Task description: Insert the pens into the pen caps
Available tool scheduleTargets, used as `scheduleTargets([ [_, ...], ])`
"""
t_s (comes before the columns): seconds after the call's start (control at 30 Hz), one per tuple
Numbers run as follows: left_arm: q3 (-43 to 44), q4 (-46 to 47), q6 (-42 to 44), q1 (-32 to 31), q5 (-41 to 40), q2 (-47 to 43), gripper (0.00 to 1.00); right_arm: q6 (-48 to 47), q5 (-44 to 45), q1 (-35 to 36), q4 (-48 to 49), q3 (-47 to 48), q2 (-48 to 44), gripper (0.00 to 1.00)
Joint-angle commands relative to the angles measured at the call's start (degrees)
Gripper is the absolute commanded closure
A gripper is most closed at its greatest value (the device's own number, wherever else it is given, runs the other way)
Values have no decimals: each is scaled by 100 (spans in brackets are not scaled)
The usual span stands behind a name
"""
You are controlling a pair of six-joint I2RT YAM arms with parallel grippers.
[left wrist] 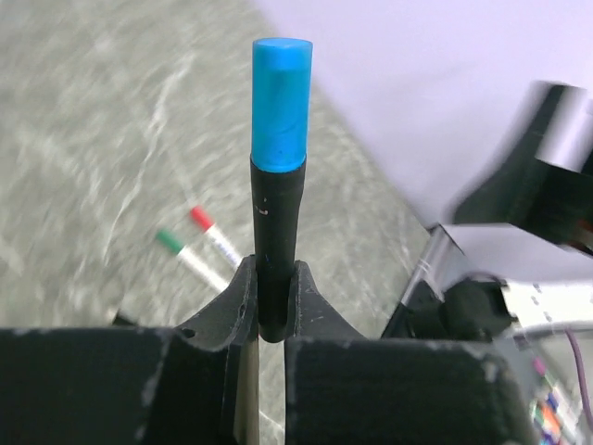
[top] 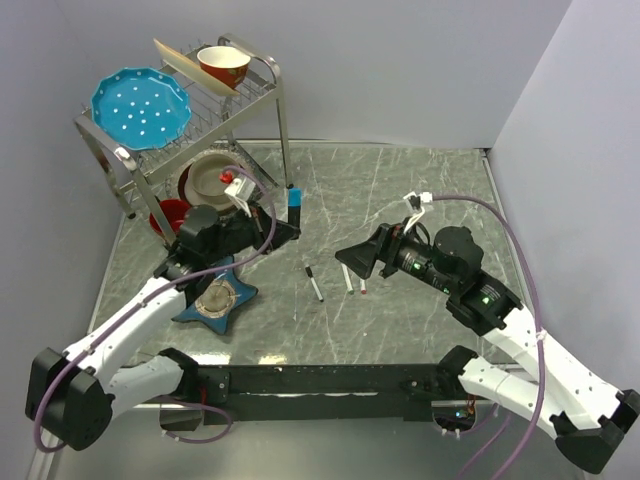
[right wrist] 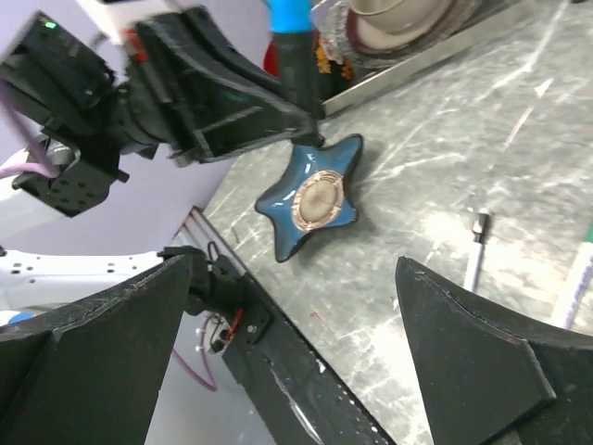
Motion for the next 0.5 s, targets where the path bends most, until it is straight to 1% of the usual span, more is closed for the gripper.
scheduleTargets([
  [0.0, -200, -504, -626, -265, -1305, 491, 99, -22, 553, -18, -214, -311, -202, 0],
  [0.03, -227, -504, -767, -353, -1602, 613, 99, 118, 711, -17, -379, -329, -193, 0],
  [0.07, -244, -469, -1038, -467, -1744, 850, 98, 459, 1173, -17, -563, -242, -167, 0],
  [0.1, -244, -434, -1145, -747, -1876, 983, 99, 558, 1326, -9, -974, -163, -123, 0],
  [0.13, -218, -416, -1294, -906, -2147, 1132, 99, 515, 1362, -9, -1109, -93, -27, 0],
  [0.17, -175, -416, -1365, -1056, -2254, 1438, 99, 271, 1371, -17, -1223, 56, 26, 0],
  [0.2, -18, -442, -1436, -1327, -2369, 1606, 98, 208, 1389, -17, -1346, 118, 79, 0],
  [0.23, 62, -486, -1602, -1443, -2448, 1791, 98, 172, 1502, -17, -1600, 189, 158, 0],
  [0.3, 325, -618, -1778, -1724, -2694, 2301, 98, 102, 1591, -17, -1751, 233, 185, 0],
  [0.37, 484, -741, -2051, -1839, -2870, 2739, 99, 75, 1661, -26, -1918, 233, 194, 0],
  [0.47, 704, -952, -2411, -1998, -3178, 3127, 97, 23, 1723, -18, -2059, 181, 88, 0],
])
